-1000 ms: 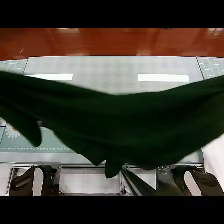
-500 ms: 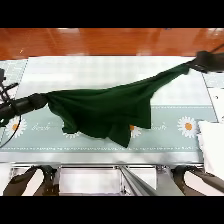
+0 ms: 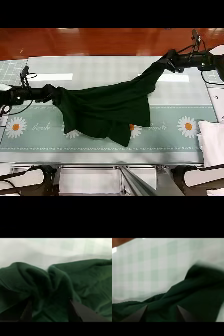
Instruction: Fold the shirts.
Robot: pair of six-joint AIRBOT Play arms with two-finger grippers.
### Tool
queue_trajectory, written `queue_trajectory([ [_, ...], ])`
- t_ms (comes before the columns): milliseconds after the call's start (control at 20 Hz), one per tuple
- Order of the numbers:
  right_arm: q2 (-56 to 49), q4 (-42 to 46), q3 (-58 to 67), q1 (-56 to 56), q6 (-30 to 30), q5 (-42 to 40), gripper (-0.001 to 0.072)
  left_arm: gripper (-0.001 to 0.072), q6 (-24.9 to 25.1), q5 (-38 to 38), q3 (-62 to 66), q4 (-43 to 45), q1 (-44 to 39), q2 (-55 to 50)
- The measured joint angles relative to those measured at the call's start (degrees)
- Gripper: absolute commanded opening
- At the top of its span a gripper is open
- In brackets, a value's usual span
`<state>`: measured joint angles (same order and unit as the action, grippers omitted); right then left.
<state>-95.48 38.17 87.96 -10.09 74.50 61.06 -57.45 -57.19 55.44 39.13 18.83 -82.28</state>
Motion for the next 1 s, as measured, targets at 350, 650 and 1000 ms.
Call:
queue_trajectory([
  [350,13.5,-0.4,-8.9,-13.3,-5.3,15.5,0.0417,0.0506,-10.4,-11.1,4.2,9.2,12.5,8.3],
  [650,29.9,-7.9,-45.5,-20.6,-16.4,8.7,0.0416,0.0506,-4.4,-10.1,-12.0,-5.3,14.0,8.0],
  [1000,33.2,-10.5,-58.4,-21.9,-20.7,6.4,0.0416,0.0506,-0.9,-5.8,-10.0,-14.5,3.4,0.1],
])
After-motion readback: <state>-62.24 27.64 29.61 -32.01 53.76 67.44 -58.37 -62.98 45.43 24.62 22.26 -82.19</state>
